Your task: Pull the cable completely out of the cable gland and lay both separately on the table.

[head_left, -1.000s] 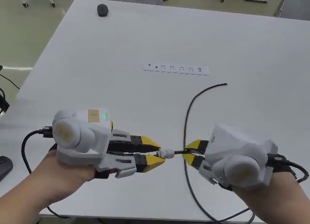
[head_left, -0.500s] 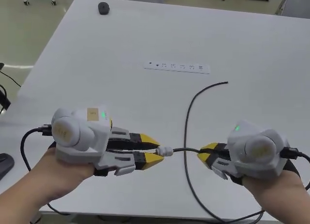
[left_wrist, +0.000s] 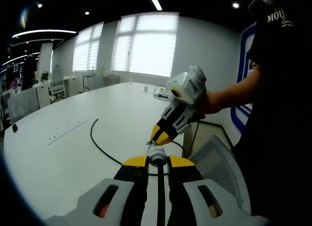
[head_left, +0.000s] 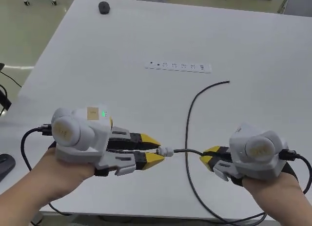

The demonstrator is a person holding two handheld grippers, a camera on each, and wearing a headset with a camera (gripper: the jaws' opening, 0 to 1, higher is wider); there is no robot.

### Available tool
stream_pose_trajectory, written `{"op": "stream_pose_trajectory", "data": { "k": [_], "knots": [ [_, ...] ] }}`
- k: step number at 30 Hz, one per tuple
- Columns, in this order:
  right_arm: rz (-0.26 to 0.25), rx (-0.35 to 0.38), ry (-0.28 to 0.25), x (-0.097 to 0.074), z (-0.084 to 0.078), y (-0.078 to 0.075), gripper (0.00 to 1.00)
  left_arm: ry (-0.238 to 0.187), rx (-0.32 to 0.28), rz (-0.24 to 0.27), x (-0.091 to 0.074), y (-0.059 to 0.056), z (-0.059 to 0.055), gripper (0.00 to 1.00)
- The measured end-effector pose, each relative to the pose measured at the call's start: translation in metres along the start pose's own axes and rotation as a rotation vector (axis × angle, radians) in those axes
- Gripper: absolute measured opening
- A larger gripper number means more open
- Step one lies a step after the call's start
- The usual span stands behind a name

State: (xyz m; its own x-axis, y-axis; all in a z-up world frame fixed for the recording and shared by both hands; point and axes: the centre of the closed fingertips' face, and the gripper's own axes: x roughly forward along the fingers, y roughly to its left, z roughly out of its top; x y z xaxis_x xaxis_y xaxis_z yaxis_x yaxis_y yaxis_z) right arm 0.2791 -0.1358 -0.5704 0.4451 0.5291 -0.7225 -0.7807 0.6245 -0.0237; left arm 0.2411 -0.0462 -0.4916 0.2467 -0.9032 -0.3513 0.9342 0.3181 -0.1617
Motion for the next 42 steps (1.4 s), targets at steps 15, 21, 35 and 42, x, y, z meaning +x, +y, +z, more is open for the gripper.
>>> {"op": "stream_pose_trajectory", "data": {
  "k": [15,21,35,42],
  "knots": [
    [0.041,-0.449,-0.058,-0.019,0.042,0.045,0.13,0.019,-0.005,-0.015,0.003,-0.004,-0.002,0.15],
    [0.102,-0.541,-0.082,-0.016,0.058,0.077,0.1,0.024,-0.007,-0.017,0.003,-0.005,-0.002,0.15],
    [0.105,-0.54,-0.095,-0.013,0.063,0.077,0.01,0.022,0.011,-0.024,0.003,-0.008,-0.001,0.15],
    [0.062,-0.411,-0.076,-0.013,0.052,0.053,0.0,-0.005,-0.006,-0.022,0.001,-0.006,0.004,0.15]
  ]
}}
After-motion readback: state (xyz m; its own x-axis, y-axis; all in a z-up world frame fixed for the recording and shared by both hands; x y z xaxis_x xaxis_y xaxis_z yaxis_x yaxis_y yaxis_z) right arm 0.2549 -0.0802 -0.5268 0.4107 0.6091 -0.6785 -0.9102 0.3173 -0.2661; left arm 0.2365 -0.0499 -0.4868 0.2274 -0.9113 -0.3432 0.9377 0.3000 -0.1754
